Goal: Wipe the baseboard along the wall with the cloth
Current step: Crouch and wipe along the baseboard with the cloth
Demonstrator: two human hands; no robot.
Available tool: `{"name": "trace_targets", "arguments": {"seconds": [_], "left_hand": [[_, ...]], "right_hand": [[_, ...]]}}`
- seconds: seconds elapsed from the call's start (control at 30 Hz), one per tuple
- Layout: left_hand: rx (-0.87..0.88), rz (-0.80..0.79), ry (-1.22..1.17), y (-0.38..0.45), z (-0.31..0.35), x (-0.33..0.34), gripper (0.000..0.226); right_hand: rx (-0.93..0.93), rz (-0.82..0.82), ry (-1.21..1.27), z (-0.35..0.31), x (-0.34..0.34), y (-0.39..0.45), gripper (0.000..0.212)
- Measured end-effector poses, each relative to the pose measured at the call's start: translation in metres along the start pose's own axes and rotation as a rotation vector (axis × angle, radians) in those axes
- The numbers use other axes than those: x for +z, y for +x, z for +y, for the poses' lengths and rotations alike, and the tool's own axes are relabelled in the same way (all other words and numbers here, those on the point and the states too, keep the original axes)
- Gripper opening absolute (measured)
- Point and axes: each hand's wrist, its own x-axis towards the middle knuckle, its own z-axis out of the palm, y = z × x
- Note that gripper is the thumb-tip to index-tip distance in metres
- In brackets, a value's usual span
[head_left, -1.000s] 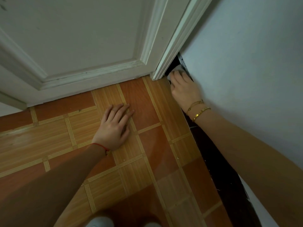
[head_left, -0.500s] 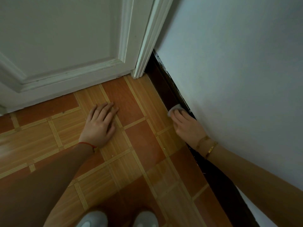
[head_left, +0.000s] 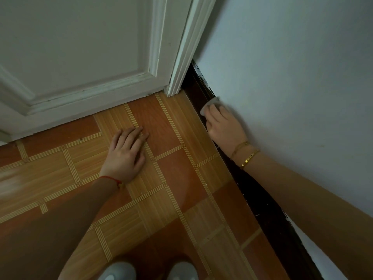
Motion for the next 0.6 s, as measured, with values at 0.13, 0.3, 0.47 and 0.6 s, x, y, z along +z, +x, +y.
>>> {"name": "trace_targets", "arguments": {"seconds": [0.13, 0.3, 0.47, 0.6], "left_hand": [[0.006, -0.001, 0.001, -0.001, 0.0, 0.001, 0.054], [0.008, -0.015, 0.01, -0.001, -0.001, 0.002, 0.054], [0.004, -0.014, 0.011, -0.001, -0.001, 0.001, 0.054], [-0.009, -0.017, 0.025, 0.0, 0.0, 0.001, 0.054]], "right_hand": [[0.005, -0.049, 0.041, -0.005, -0.001, -0.027, 0.021], [0.001, -0.057, 0.062, -0.01, 0.0, -0.049, 0.03], [-0.02, -0.015, 0.054, -0.006, 0.005, -0.03, 0.022], [-0.046, 0.037, 0.019, -0.001, 0.01, 0.005, 0.021]]}}
